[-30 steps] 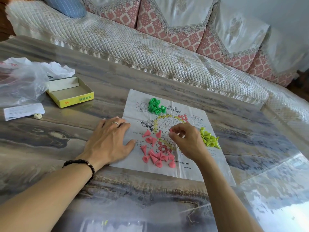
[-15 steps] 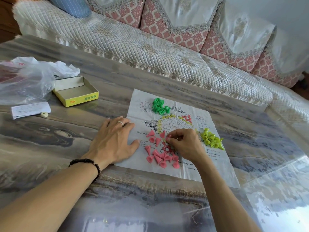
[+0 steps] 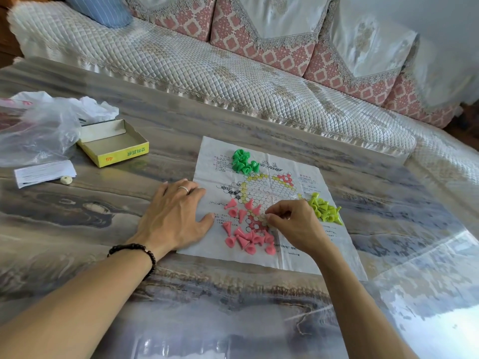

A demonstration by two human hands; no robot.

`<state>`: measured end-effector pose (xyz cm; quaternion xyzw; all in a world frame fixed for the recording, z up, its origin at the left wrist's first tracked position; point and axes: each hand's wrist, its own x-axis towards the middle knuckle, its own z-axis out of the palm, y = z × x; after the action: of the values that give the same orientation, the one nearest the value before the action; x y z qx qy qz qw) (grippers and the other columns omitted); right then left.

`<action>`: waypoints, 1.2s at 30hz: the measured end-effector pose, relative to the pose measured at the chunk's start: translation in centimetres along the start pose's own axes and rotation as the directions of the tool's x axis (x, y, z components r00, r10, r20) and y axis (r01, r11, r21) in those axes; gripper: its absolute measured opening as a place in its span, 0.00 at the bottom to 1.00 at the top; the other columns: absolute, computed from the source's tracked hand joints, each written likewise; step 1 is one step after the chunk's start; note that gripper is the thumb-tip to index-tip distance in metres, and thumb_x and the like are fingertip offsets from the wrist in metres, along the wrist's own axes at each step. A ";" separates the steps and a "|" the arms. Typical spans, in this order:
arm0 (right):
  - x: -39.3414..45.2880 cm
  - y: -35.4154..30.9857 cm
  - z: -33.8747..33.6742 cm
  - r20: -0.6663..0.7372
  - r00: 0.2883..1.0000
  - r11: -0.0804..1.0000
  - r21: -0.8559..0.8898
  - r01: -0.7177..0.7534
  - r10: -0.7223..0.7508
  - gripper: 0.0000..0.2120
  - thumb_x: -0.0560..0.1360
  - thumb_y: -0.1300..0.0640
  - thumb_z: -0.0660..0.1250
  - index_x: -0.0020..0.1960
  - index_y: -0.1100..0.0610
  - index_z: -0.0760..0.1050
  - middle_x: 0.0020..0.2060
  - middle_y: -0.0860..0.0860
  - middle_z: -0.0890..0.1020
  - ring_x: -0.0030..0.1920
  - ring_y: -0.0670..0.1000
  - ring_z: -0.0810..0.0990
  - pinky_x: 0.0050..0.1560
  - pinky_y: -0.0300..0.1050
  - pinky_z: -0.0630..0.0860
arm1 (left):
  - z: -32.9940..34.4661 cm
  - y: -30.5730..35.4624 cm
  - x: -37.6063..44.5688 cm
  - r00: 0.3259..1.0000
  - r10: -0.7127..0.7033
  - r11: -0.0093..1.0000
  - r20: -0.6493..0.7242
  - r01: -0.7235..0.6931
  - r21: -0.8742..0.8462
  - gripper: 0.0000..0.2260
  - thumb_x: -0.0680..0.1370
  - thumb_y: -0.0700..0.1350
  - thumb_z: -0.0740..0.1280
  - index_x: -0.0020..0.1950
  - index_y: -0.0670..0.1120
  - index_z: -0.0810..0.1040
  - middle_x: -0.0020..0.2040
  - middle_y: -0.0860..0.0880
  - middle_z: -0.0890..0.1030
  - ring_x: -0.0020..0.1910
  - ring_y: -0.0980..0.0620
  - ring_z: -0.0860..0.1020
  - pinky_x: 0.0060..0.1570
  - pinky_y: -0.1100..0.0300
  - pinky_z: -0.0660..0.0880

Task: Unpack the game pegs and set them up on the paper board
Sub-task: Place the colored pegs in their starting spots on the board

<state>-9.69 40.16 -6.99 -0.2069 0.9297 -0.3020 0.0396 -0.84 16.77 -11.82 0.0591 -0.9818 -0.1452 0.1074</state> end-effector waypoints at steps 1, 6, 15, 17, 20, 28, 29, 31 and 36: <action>-0.3 -0.1 -0.1 0.016 1.000 1.000 -0.029 0.012 -0.011 0.05 0.73 0.56 0.71 0.38 0.55 0.82 0.28 0.44 0.80 0.25 0.39 0.72 0.27 0.32 0.68 | 0.0 0.0 0.0 1.000 -0.004 1.000 0.000 0.004 -0.006 0.31 0.72 0.64 0.53 0.69 0.49 0.71 0.70 0.50 0.70 0.73 0.50 0.62 0.72 0.50 0.56; -1.2 -0.8 -0.3 0.139 0.989 0.994 -0.102 -0.040 0.054 0.09 0.71 0.53 0.74 0.37 0.57 0.80 0.26 0.45 0.81 0.26 0.39 0.78 0.29 0.35 0.73 | 0.1 0.0 0.1 1.000 -0.014 0.999 0.005 0.014 -0.034 0.31 0.71 0.64 0.54 0.68 0.49 0.72 0.70 0.49 0.70 0.72 0.48 0.63 0.73 0.48 0.55; -1.0 -1.9 0.0 0.212 0.974 0.984 -0.171 -0.042 0.079 0.06 0.71 0.62 0.71 0.38 0.53 0.80 0.31 0.48 0.83 0.31 0.44 0.83 0.35 0.42 0.81 | 0.0 0.0 0.0 1.000 -0.014 0.999 0.006 0.014 -0.031 0.31 0.72 0.64 0.54 0.70 0.49 0.69 0.72 0.50 0.68 0.73 0.49 0.62 0.73 0.49 0.54; -0.9 -1.8 -0.2 0.193 0.980 0.981 -0.195 -0.016 0.054 0.07 0.72 0.62 0.67 0.39 0.53 0.82 0.33 0.48 0.84 0.33 0.47 0.83 0.36 0.45 0.81 | -0.1 0.1 0.0 1.000 -0.014 0.999 0.000 0.013 -0.034 0.32 0.72 0.64 0.53 0.71 0.49 0.69 0.72 0.50 0.68 0.73 0.50 0.62 0.73 0.50 0.54; -0.5 -1.4 -0.4 0.091 0.996 0.986 -0.168 0.009 0.006 0.08 0.74 0.63 0.64 0.42 0.54 0.81 0.35 0.45 0.82 0.34 0.47 0.81 0.38 0.47 0.81 | -0.1 0.0 0.0 1.000 -0.005 1.000 -0.007 0.004 -0.029 0.31 0.73 0.64 0.54 0.70 0.49 0.70 0.71 0.50 0.69 0.73 0.49 0.62 0.72 0.50 0.53; 0.3 0.1 1.2 -0.148 0.989 0.999 -0.047 -0.006 -0.001 0.05 0.74 0.58 0.69 0.40 0.51 0.78 0.36 0.42 0.81 0.32 0.39 0.77 0.33 0.34 0.71 | 0.0 0.0 0.0 1.000 -0.001 1.000 -0.012 0.001 -0.021 0.29 0.75 0.63 0.57 0.71 0.49 0.69 0.72 0.49 0.69 0.73 0.49 0.62 0.73 0.50 0.54; 0.3 0.2 1.5 -0.140 0.990 0.999 -0.048 -0.007 0.000 0.04 0.74 0.58 0.70 0.41 0.52 0.79 0.36 0.42 0.81 0.33 0.40 0.78 0.33 0.33 0.71 | 0.0 0.0 0.0 1.000 -0.003 1.000 -0.013 0.002 -0.024 0.29 0.74 0.63 0.57 0.70 0.48 0.70 0.71 0.49 0.69 0.73 0.49 0.62 0.72 0.50 0.54; 0.3 0.4 1.9 -0.139 0.990 0.997 -0.076 0.003 -0.014 0.01 0.73 0.57 0.71 0.43 0.53 0.79 0.37 0.43 0.81 0.33 0.39 0.77 0.32 0.27 0.69 | 0.0 0.0 0.0 1.000 -0.001 1.000 -0.023 0.000 -0.031 0.30 0.72 0.64 0.55 0.68 0.48 0.71 0.70 0.49 0.71 0.72 0.49 0.64 0.71 0.50 0.56; 0.4 0.7 1.8 -0.139 0.990 0.999 -0.039 0.010 -0.016 0.08 0.71 0.57 0.72 0.49 0.52 0.77 0.39 0.43 0.81 0.34 0.41 0.78 0.34 0.33 0.71 | 0.0 0.0 0.0 0.999 0.009 0.999 -0.031 -0.010 -0.033 0.30 0.72 0.63 0.55 0.67 0.47 0.73 0.68 0.49 0.73 0.71 0.48 0.66 0.69 0.50 0.59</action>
<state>-9.97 39.51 -8.84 -0.1921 0.9345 -0.2980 -0.0314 -0.86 16.79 -11.82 0.0547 -0.9778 -0.1599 0.1241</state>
